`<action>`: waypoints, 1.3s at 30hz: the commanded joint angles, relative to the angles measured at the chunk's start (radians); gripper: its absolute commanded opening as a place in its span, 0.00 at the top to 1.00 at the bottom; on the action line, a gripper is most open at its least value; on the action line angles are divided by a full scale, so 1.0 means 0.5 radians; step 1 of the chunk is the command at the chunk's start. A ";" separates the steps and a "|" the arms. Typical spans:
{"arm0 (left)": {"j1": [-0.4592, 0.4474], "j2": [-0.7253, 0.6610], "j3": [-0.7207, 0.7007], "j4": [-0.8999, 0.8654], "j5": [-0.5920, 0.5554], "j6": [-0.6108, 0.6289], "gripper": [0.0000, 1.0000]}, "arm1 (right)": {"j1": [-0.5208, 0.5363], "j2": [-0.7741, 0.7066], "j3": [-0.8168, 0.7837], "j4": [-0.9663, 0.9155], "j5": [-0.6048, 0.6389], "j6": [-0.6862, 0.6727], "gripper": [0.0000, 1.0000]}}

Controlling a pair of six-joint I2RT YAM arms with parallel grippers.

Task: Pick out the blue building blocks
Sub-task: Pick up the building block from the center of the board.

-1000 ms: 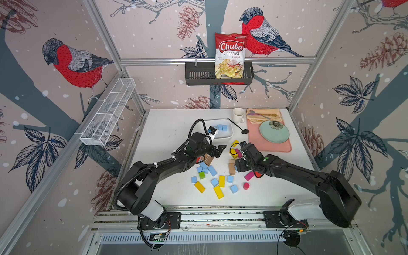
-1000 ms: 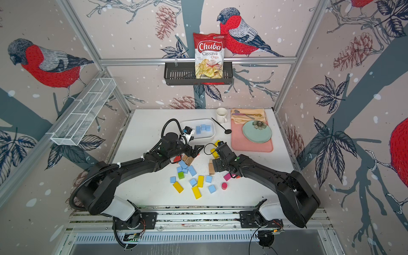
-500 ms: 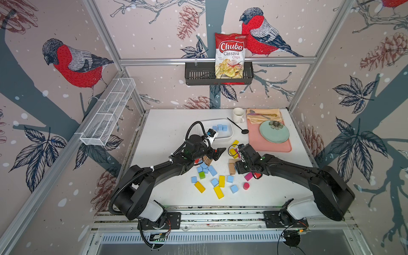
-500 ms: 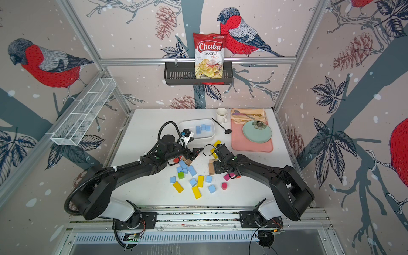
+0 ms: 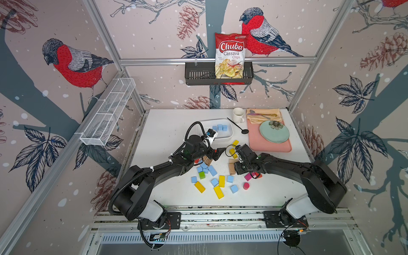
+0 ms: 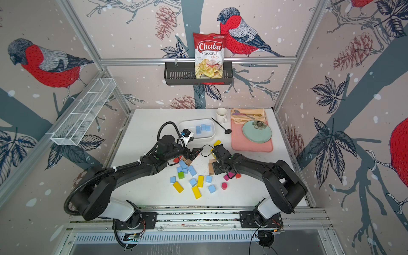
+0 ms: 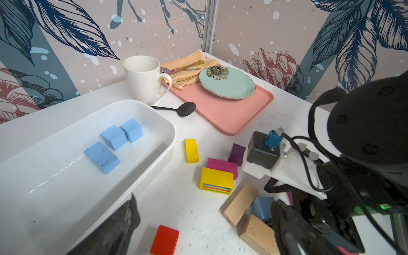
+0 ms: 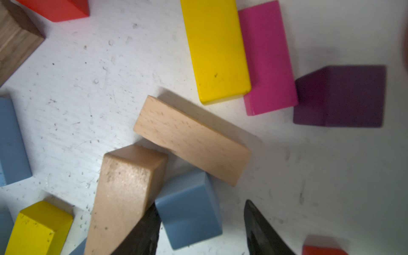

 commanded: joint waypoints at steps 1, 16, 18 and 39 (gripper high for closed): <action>0.003 -0.019 -0.013 0.125 0.014 0.015 0.04 | 0.004 0.028 0.019 0.045 -0.030 -0.023 0.43; 0.004 -0.074 -0.075 0.187 -0.118 -0.018 0.04 | 0.015 0.076 0.041 0.057 -0.018 -0.020 0.57; 0.005 -0.091 -0.093 0.206 -0.158 -0.027 0.04 | 0.018 0.072 0.040 0.059 -0.020 -0.017 0.60; 0.005 -0.365 -0.321 0.411 -0.502 -0.072 0.04 | -0.077 -0.073 0.234 0.034 0.067 -0.017 0.83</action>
